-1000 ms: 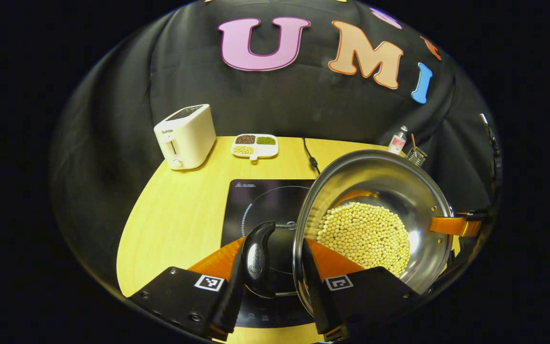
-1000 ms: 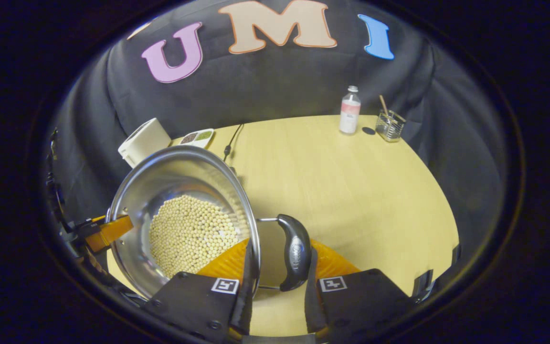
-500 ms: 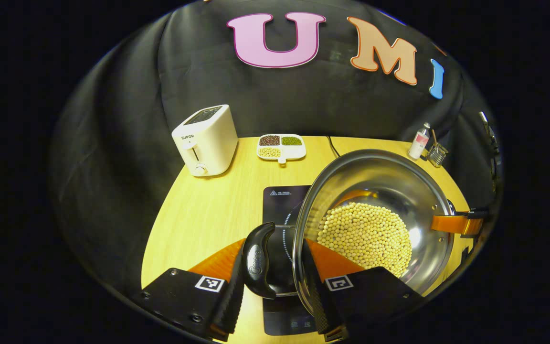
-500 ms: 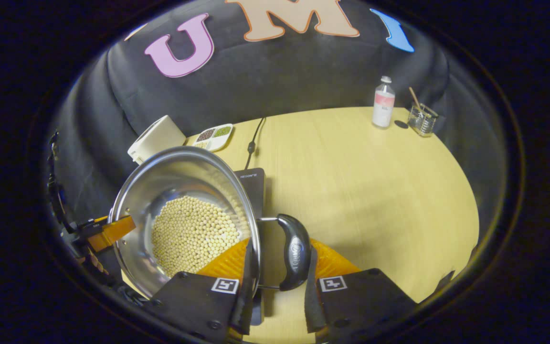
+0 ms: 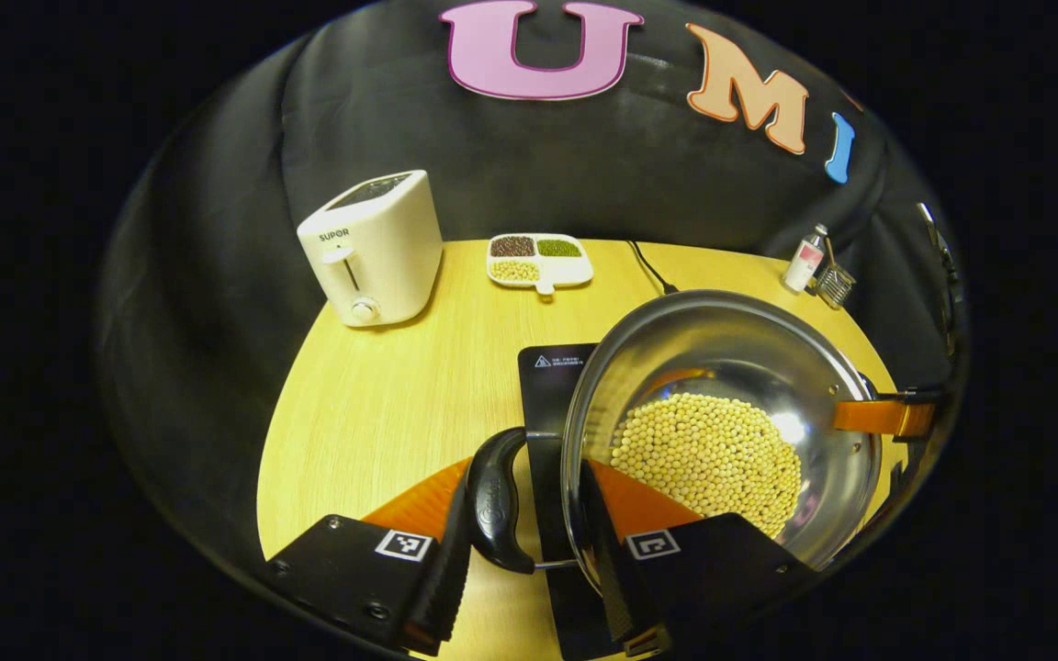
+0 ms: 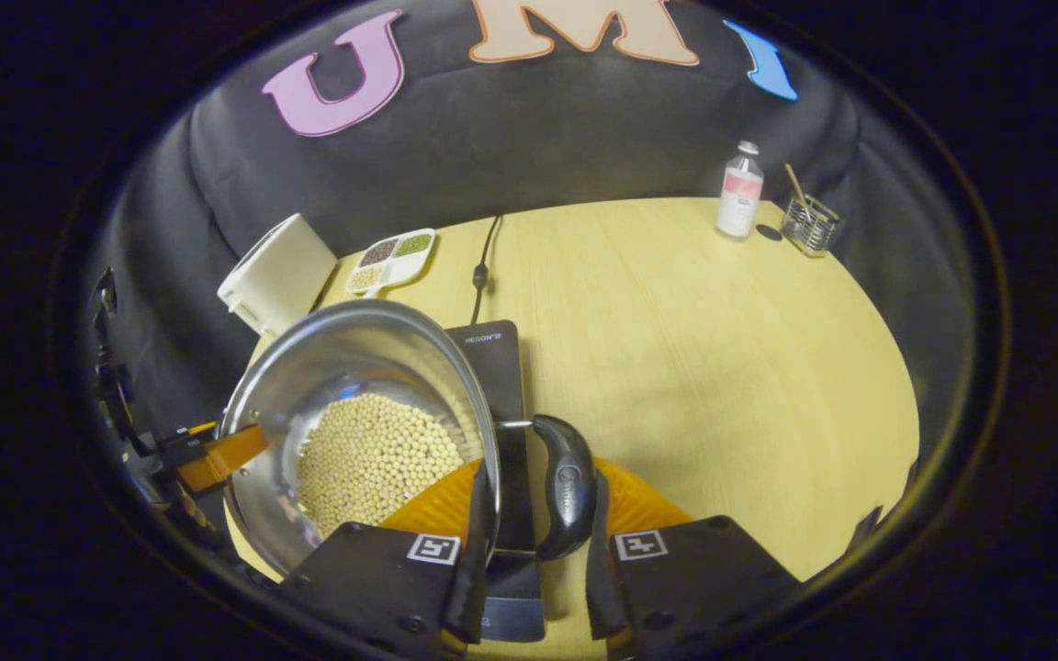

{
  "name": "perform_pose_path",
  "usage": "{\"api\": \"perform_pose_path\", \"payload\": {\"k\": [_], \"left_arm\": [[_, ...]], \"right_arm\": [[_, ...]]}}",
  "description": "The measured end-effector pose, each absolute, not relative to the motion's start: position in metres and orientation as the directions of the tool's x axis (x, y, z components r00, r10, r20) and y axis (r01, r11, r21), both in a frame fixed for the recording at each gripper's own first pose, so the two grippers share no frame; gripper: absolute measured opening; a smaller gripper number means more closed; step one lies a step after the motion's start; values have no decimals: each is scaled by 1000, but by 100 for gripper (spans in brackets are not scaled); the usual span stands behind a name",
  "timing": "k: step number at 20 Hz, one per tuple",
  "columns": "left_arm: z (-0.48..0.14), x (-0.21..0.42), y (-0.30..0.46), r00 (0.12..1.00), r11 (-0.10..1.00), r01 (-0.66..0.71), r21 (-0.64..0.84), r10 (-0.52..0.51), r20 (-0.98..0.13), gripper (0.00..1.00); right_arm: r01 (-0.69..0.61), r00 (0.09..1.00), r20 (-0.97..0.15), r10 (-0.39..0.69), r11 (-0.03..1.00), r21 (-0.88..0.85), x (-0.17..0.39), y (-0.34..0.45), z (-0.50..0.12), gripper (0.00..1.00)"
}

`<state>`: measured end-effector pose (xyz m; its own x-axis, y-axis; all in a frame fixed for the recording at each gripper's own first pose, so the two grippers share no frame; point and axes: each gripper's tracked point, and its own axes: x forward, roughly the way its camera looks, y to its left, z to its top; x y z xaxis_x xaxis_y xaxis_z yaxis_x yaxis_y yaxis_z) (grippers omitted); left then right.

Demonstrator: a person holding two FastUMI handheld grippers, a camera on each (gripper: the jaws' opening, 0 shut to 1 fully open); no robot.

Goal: First push the handle of the pot to place it horizontally, then grasp the pot with both hands and set it on the induction cooktop.

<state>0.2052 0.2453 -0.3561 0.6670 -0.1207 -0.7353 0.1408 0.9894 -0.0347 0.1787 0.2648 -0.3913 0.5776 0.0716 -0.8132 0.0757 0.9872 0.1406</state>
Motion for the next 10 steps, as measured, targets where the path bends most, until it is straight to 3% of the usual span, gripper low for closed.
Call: {"api": "perform_pose_path", "payload": {"k": [1, 2, 3, 5, 6, 9, 10], "left_arm": [[-354, 215, 245, 678, 987, 160, -26, -129, -723, 63], [-355, 217, 244, 675, 984, 178, -13, -131, -726, 63], [-354, 223, 243, 689, 981, 194, -4, -139, -712, 63], [-356, 229, 242, 688, 980, 199, -8, -146, -711, 64], [-357, 231, 242, 692, 981, 196, -12, -147, -707, 64], [-357, 234, 245, 695, 981, 195, 4, -135, -707, 64], [-358, 235, 246, 690, 981, 192, 5, -132, -711, 63]], "right_arm": [[80, 585, -809, 63, 988, 135, 184, 266, -395, 40], [87, 579, -813, 55, 988, 129, 183, 265, -396, 47], [96, 576, -816, 48, 987, 126, 185, 264, -397, 40], [122, 576, -816, 37, 984, 131, 188, 264, -396, 49], [122, 581, -813, 35, 984, 130, 190, 265, -396, 42], [117, 581, -813, 35, 985, 126, 198, 267, -396, 42], [116, 582, -813, 27, 986, 116, 197, 265, -396, 49]]}}
